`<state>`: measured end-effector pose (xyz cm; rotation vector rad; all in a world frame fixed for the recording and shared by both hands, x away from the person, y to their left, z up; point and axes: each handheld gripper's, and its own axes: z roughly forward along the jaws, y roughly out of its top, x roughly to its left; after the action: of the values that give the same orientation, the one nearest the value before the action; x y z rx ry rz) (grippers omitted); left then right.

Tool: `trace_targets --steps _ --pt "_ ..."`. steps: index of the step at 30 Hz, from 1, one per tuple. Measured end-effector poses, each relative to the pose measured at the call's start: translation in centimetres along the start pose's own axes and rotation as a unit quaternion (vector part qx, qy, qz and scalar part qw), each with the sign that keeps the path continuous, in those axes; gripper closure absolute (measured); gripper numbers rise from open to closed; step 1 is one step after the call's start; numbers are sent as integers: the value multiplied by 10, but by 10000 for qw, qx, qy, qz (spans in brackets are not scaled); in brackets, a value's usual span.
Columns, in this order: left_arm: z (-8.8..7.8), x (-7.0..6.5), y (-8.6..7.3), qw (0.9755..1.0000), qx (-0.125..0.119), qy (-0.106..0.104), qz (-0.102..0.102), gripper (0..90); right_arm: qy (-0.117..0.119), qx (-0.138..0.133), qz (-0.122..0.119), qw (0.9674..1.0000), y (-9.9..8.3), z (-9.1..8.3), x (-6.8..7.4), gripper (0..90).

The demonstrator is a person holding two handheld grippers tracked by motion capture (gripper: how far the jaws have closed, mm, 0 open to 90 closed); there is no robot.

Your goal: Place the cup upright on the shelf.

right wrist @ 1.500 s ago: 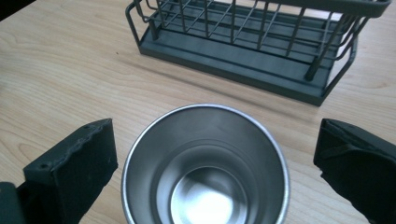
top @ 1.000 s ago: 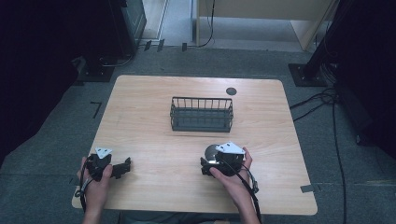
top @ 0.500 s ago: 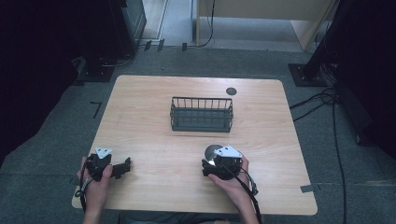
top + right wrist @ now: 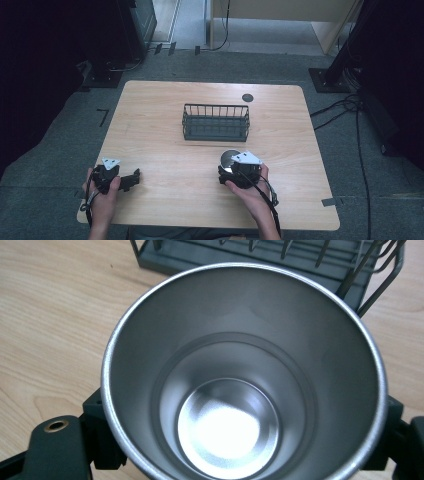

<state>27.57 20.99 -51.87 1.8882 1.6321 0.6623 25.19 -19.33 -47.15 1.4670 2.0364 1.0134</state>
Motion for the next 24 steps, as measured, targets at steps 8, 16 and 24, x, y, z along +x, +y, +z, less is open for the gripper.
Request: trace_targets --steps 8,16,24 --pt "0 0 0 10000 1 -1 6 0 -3 -96 -6 10000 12 -2 -1 180" --pt "0 0 0 10000 0 -1 -1 0 48 -234 -84 9997 28 -2 1 181" --pt "0 0 0 10000 1 0 1 0 -21 -422 -138 9990 47 -2 0 181"
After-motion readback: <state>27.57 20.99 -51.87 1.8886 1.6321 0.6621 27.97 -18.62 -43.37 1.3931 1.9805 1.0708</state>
